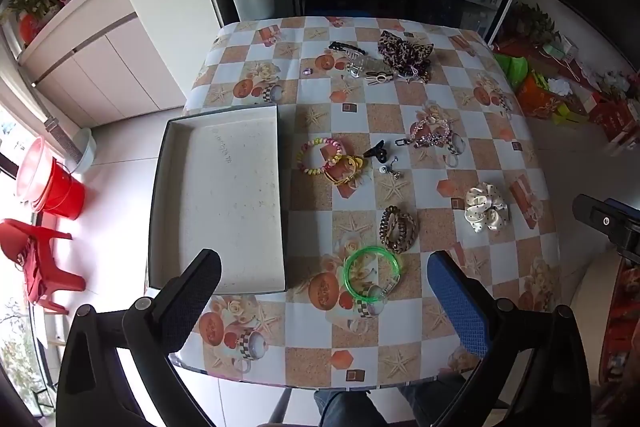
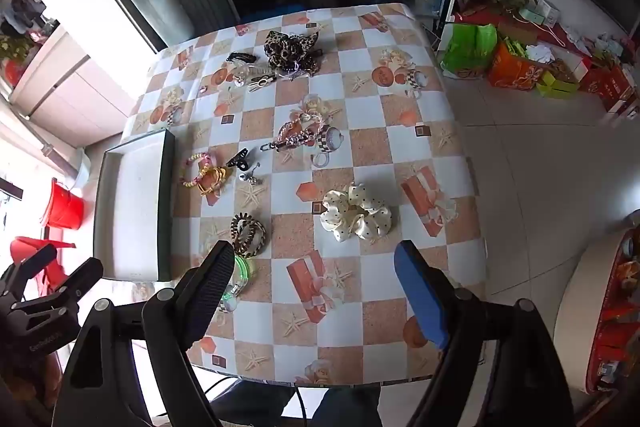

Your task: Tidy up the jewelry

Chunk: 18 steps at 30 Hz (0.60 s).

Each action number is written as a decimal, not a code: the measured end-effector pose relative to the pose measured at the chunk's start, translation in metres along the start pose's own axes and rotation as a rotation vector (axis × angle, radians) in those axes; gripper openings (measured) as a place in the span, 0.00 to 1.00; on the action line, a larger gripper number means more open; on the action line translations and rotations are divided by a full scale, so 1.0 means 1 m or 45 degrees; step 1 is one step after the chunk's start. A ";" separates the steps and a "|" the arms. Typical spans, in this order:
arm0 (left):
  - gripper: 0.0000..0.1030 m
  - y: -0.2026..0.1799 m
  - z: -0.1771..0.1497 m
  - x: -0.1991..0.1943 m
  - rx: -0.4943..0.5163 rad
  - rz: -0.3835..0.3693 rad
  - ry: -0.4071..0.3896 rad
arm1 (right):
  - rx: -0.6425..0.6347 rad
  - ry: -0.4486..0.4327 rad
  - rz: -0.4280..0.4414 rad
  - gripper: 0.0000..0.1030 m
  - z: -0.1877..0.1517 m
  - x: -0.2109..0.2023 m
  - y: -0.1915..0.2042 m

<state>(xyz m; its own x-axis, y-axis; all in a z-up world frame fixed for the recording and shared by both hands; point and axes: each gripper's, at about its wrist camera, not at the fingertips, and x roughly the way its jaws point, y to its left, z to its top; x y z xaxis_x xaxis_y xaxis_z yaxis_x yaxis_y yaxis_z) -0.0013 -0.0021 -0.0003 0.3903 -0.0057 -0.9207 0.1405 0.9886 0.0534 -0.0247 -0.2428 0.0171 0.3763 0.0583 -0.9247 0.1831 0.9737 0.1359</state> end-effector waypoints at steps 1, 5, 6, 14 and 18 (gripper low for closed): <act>1.00 -0.002 0.000 0.000 0.006 -0.005 0.001 | -0.001 0.002 -0.001 0.82 -0.001 0.000 0.001; 1.00 -0.002 -0.002 -0.006 -0.007 -0.009 -0.008 | 0.008 0.014 -0.021 0.82 0.000 0.002 0.003; 1.00 -0.003 -0.002 -0.007 -0.007 -0.005 -0.014 | 0.011 0.011 -0.021 0.82 0.001 0.002 0.003; 1.00 0.012 0.001 -0.003 -0.055 -0.021 -0.003 | 0.002 0.005 -0.029 0.82 0.007 0.003 0.012; 1.00 0.014 0.004 -0.004 -0.049 -0.023 -0.007 | -0.009 -0.007 -0.033 0.82 0.008 0.000 0.017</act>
<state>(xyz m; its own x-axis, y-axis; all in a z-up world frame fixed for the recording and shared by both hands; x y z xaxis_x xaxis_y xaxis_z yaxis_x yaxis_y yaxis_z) 0.0027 0.0110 0.0054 0.3933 -0.0241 -0.9191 0.1127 0.9934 0.0222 -0.0146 -0.2282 0.0222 0.3762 0.0319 -0.9260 0.1866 0.9763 0.1094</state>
